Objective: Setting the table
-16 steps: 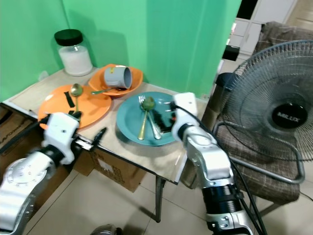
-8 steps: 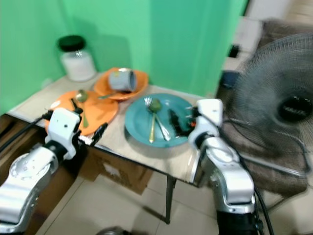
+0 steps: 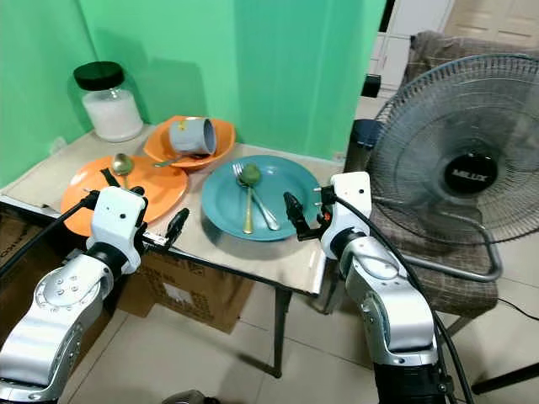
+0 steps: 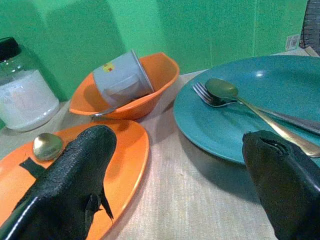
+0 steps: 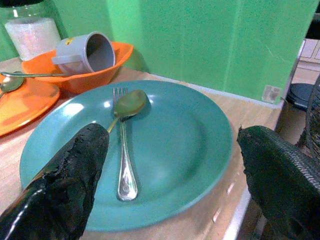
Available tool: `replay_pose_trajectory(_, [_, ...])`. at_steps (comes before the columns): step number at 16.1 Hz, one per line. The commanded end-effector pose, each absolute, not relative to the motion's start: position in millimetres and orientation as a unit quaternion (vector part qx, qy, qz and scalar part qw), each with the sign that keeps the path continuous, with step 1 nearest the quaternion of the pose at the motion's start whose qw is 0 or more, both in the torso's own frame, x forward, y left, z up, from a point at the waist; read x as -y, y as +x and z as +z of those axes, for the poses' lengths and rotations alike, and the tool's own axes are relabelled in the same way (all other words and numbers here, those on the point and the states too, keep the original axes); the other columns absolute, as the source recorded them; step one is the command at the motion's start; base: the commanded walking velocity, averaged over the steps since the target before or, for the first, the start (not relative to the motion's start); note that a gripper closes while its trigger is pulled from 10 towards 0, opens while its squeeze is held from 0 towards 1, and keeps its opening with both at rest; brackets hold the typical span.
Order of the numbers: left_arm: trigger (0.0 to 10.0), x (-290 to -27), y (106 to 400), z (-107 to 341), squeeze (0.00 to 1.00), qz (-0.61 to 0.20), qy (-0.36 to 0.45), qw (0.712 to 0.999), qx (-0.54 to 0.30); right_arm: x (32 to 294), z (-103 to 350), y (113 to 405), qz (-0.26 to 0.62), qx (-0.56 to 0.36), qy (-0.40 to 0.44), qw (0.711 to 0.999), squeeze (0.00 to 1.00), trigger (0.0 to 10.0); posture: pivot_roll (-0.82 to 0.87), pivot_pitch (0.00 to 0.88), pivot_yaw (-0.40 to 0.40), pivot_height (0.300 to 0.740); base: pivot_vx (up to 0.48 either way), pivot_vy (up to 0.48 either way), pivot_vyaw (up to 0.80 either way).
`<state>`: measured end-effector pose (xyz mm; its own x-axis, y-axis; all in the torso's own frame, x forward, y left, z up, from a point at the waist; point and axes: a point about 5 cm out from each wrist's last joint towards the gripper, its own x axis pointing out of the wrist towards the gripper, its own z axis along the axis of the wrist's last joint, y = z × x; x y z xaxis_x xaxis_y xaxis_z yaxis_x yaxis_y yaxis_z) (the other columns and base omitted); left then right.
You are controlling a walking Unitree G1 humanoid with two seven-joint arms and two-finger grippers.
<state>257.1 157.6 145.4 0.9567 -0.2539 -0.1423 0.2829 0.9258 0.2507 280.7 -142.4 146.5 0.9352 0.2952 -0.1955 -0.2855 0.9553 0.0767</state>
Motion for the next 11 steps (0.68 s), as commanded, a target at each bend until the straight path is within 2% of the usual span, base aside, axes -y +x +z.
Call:
replay_pose_trajectory(1, [10.0,-158.1,256.7,147.2,0.00,-0.131,0.141,0.980,-0.053,140.3,148.6,283.2,0.157,-0.104,0.023,0.982,0.00,10.0,0.14,0.000,0.030,0.740,0.000,0.000,0.00])
replay_pose_trajectory(4, [10.0,-157.5,256.8,147.7,0.00,-0.131,0.135,0.981,-0.051,138.2,148.5,284.1,0.169,-0.107,0.024,0.979,0.00,10.0,0.13,0.000,0.032,0.740,0.000,0.000,0.00])
replay_pose_trajectory(5, [10.0,-157.6,256.8,148.2,0.00,-0.133,0.134,0.981,-0.051,135.9,149.3,283.2,0.180,-0.109,0.022,0.977,0.00,10.0,0.13,0.000,0.035,0.740,0.000,0.000,0.80])
replay_pose_trajectory(10, [10.0,-159.0,255.4,148.9,0.00,-0.135,0.131,0.981,-0.051,133.3,148.9,283.8,0.189,-0.112,0.024,0.975,0.00,10.0,0.14,0.000,0.030,0.740,0.294,0.000,0.80])
replay_pose_trajectory(11, [10.0,-159.6,255.1,148.9,0.00,-0.134,0.132,0.981,-0.052,134.3,148.7,285.3,0.184,-0.113,0.040,0.976,0.00,10.0,0.14,0.000,0.027,0.740,0.304,0.000,0.00])
